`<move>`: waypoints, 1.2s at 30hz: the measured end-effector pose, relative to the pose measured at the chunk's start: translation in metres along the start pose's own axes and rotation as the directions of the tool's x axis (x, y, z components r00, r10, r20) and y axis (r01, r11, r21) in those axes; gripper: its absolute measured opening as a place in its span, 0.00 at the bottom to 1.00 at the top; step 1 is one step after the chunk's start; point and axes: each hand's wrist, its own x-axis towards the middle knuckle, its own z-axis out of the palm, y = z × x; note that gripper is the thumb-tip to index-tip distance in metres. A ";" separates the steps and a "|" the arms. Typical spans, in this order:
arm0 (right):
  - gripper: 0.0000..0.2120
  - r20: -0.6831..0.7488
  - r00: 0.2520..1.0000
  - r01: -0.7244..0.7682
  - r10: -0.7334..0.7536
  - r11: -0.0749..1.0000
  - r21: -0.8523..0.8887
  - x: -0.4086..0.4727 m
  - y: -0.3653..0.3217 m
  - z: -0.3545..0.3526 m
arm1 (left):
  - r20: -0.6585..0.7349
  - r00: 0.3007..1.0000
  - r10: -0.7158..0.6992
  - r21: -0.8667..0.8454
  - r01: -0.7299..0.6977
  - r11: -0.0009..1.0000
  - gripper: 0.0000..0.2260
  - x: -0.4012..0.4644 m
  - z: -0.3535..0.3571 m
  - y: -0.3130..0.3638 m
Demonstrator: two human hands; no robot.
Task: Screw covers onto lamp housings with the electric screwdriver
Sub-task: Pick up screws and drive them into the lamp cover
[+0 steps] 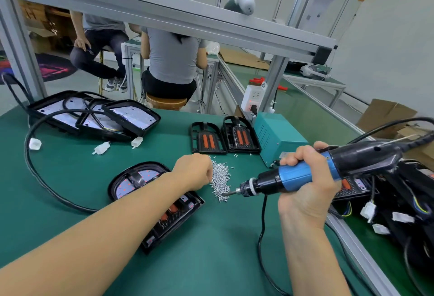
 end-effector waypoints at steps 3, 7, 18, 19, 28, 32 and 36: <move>0.11 -0.010 1.000 0.009 -0.009 1.000 -0.013 0.004 -0.003 -0.006 | 0.048 0.999 0.001 0.019 -0.002 1.000 0.07 0.010 0.003 0.004; 0.11 -0.019 1.000 -0.004 0.004 1.000 0.007 0.009 -0.003 -0.011 | 0.057 0.998 0.004 -0.033 -0.002 0.999 0.05 0.018 0.006 0.004; 0.11 0.013 1.000 -0.003 0.003 1.000 0.005 0.009 0.005 -0.013 | 0.055 0.998 0.037 -0.042 -0.034 0.999 0.04 0.023 0.016 0.011; 0.10 0.015 1.000 -0.003 0.003 1.000 0.006 0.009 0.006 -0.013 | 0.059 0.998 0.036 -0.037 -0.034 0.999 0.04 0.023 0.016 0.011; 0.11 0.026 1.000 -0.013 0.013 1.000 -0.011 0.010 0.005 -0.014 | 0.009 1.000 0.004 -0.065 -0.004 0.998 0.03 0.020 0.016 0.006; 0.11 0.023 1.000 -0.019 0.019 1.000 -0.014 0.010 0.005 -0.011 | -0.036 0.999 0.008 -0.119 -0.012 0.993 0.03 0.017 0.016 0.005; 0.11 0.022 0.999 -0.025 0.025 1.000 -0.011 0.009 0.002 -0.006 | -0.065 0.998 -0.012 -0.340 -0.011 0.940 0.05 0.012 0.002 0.004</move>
